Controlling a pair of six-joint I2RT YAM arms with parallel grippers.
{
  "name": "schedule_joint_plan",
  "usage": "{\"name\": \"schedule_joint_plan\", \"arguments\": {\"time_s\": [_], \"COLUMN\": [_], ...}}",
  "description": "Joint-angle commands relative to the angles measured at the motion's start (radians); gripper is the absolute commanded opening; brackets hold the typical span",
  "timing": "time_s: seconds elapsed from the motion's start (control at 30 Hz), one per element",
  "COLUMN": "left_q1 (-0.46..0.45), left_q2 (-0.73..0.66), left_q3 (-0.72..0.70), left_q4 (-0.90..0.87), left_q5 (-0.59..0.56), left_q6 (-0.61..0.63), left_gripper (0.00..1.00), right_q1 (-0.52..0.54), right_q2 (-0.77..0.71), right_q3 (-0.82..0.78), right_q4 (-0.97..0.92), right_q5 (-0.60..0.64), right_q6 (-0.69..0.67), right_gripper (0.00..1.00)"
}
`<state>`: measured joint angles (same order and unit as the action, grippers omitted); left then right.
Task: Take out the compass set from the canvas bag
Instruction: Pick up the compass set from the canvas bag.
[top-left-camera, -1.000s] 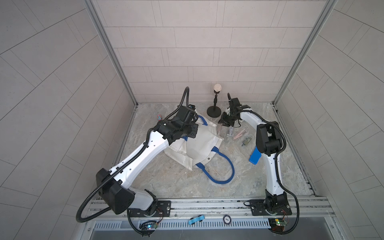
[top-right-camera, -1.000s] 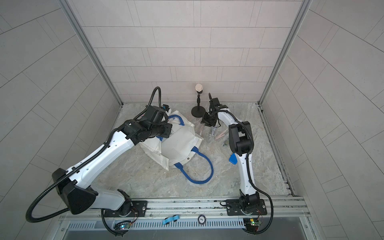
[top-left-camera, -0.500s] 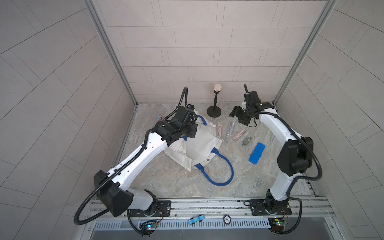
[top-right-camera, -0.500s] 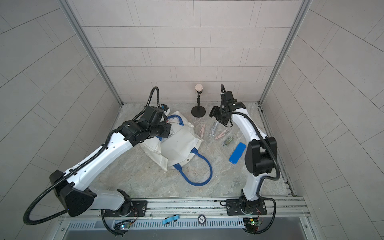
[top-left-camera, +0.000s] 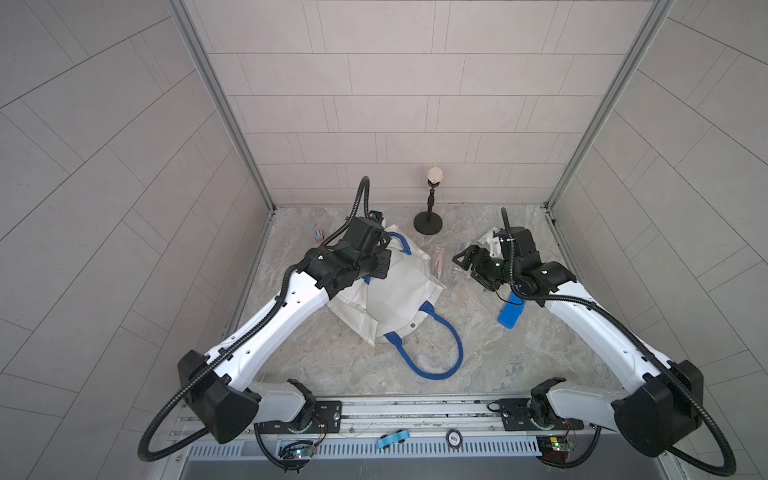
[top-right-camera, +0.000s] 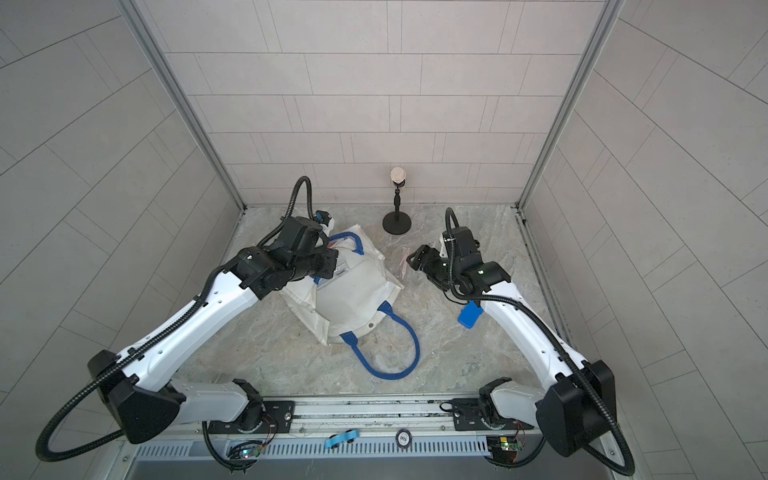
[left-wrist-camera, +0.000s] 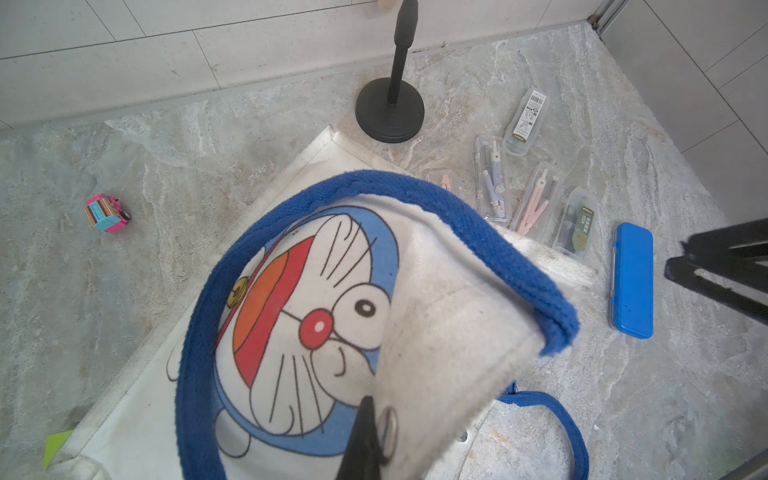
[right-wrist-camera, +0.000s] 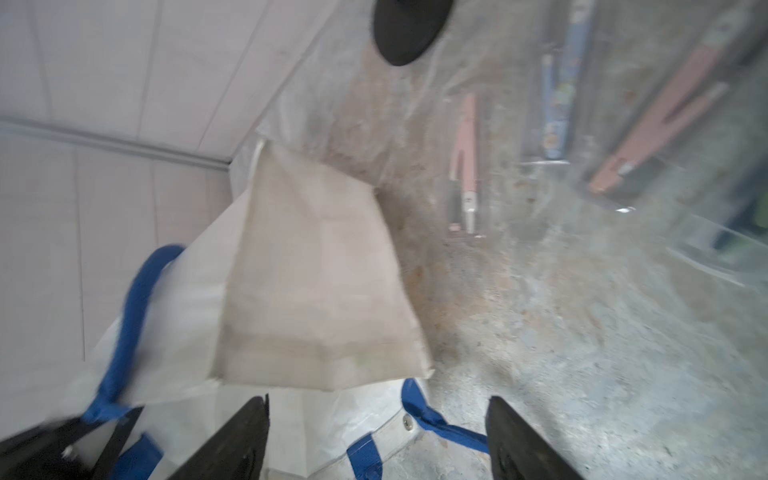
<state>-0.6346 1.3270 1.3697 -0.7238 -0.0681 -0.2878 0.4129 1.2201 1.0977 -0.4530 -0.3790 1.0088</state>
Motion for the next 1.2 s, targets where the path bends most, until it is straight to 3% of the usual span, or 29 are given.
{"name": "schedule_joint_plan", "arguments": {"time_s": [0.0,0.17,0.23,0.37,0.57,0.77,1.0,1.17], "left_q1": [0.003,0.003,0.004,0.004,0.003,-0.004,-0.004,-0.005], "left_q2": [-0.037,-0.017,-0.007,0.007,0.013,-0.003,0.001,0.02], "left_q3": [-0.009,0.012,0.021,0.038,0.042,0.028,0.04,0.055], "left_q4": [0.055,0.064,0.064,0.07,0.063,0.051,0.025,0.018], "left_q5": [0.022,0.09,0.105,0.119,0.094,0.037,0.026,0.022], "left_q6": [-0.003,-0.009,-0.013,-0.024,-0.052,-0.112,-0.123,-0.12], "left_gripper": [0.0,0.0,0.0,0.0,0.0,0.0,0.0,0.0], "right_q1": [0.178,0.376,0.421,0.472,0.471,0.475,0.488,0.527], "right_q2": [0.031,0.067,0.074,0.104,0.241,0.371,0.528,0.515], "right_q3": [0.053,0.006,-0.018,-0.025,-0.056,0.022,0.139,0.131], "right_q4": [0.041,0.156,0.201,0.139,0.267,0.373,0.494,0.499], "right_q5": [0.104,0.201,0.215,0.276,0.279,0.368,0.337,0.329], "right_q6": [0.063,0.234,0.28,0.348,0.458,0.593,0.706,0.763], "right_gripper": [0.69,0.45,0.4,0.48,0.57,0.6,0.6,0.62]}}
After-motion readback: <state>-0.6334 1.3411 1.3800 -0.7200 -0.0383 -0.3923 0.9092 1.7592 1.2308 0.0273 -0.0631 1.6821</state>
